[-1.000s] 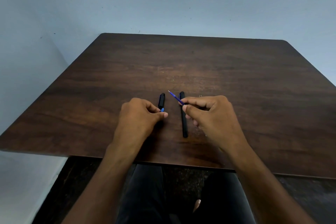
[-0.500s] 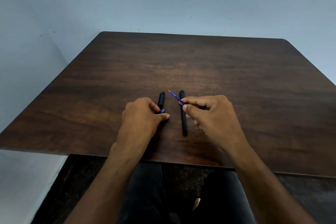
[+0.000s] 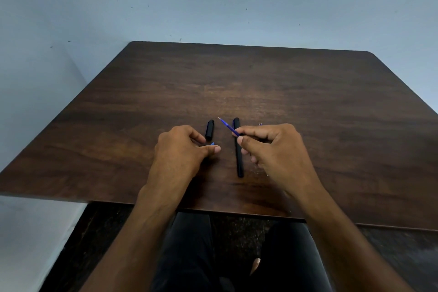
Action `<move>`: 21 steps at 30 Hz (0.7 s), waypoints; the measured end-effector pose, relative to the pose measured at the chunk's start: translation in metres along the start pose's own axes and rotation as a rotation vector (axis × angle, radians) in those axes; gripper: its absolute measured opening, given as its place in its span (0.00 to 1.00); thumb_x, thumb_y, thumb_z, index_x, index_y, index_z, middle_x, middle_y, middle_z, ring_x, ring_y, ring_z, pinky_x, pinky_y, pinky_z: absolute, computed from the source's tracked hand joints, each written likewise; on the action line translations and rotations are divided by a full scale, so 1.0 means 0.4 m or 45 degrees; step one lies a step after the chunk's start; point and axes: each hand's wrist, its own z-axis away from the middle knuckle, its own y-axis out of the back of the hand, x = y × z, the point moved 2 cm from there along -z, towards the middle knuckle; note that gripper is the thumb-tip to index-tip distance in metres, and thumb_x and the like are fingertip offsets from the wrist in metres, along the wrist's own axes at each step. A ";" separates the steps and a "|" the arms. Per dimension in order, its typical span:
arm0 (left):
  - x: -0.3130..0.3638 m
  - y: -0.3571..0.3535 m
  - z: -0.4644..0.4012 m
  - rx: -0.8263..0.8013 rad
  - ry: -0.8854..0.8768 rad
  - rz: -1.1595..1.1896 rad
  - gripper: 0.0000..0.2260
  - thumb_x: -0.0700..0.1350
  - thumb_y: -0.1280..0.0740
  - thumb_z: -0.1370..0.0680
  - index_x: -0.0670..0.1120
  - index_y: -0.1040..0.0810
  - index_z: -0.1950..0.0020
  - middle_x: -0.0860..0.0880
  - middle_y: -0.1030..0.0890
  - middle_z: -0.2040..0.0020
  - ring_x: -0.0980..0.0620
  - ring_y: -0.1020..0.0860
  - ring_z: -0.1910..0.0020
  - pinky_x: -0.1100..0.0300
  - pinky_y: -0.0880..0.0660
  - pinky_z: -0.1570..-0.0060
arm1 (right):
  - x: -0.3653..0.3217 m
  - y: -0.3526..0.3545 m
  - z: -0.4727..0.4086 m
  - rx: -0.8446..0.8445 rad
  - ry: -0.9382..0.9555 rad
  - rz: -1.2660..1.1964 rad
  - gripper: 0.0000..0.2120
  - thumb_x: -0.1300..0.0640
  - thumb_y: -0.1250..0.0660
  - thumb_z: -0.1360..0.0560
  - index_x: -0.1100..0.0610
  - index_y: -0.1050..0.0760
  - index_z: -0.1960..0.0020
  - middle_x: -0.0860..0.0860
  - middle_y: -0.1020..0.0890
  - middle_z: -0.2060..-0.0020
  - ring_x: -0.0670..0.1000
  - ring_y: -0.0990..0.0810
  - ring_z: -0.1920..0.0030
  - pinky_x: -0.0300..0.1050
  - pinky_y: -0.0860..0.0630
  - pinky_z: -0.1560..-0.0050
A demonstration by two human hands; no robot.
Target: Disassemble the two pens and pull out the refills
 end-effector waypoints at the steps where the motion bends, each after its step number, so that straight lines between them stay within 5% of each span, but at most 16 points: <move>1: -0.001 0.000 0.000 0.001 -0.011 0.007 0.16 0.59 0.19 0.38 0.55 0.20 0.59 0.55 0.18 0.61 0.58 0.19 0.60 0.60 0.22 0.60 | -0.001 -0.001 0.000 -0.002 -0.001 -0.008 0.08 0.56 0.28 0.24 0.48 0.14 0.48 0.41 0.15 0.69 0.41 0.23 0.73 0.34 0.27 0.69; 8: -0.007 0.005 0.002 0.033 -0.057 0.044 0.15 0.59 0.19 0.38 0.55 0.20 0.60 0.56 0.18 0.64 0.60 0.19 0.62 0.62 0.22 0.62 | -0.001 -0.007 -0.002 -0.014 0.009 0.001 0.08 0.57 0.28 0.24 0.49 0.14 0.47 0.37 0.17 0.70 0.37 0.20 0.71 0.28 0.29 0.68; 14: 0.005 0.014 0.017 0.082 -0.167 0.250 0.08 0.56 0.21 0.33 0.56 0.17 0.62 0.59 0.17 0.68 0.66 0.20 0.67 0.73 0.27 0.72 | 0.006 -0.006 -0.003 -0.002 -0.007 -0.023 0.08 0.56 0.28 0.24 0.48 0.14 0.47 0.42 0.16 0.69 0.39 0.21 0.72 0.34 0.28 0.67; 19: 0.029 0.015 0.032 -0.020 -0.240 0.672 0.04 0.49 0.22 0.30 0.52 0.12 0.57 0.56 0.13 0.62 0.59 0.15 0.59 0.57 0.18 0.57 | -0.001 -0.003 -0.003 0.032 0.029 -0.049 0.08 0.55 0.28 0.24 0.48 0.14 0.46 0.44 0.14 0.68 0.39 0.20 0.70 0.35 0.28 0.65; 21: 0.044 0.014 0.035 -0.129 -0.224 0.852 0.07 0.48 0.22 0.32 0.50 0.12 0.55 0.53 0.13 0.60 0.60 0.15 0.59 0.62 0.20 0.56 | -0.005 -0.004 -0.001 0.032 0.040 -0.074 0.08 0.55 0.28 0.24 0.49 0.14 0.46 0.44 0.14 0.68 0.38 0.19 0.69 0.35 0.28 0.64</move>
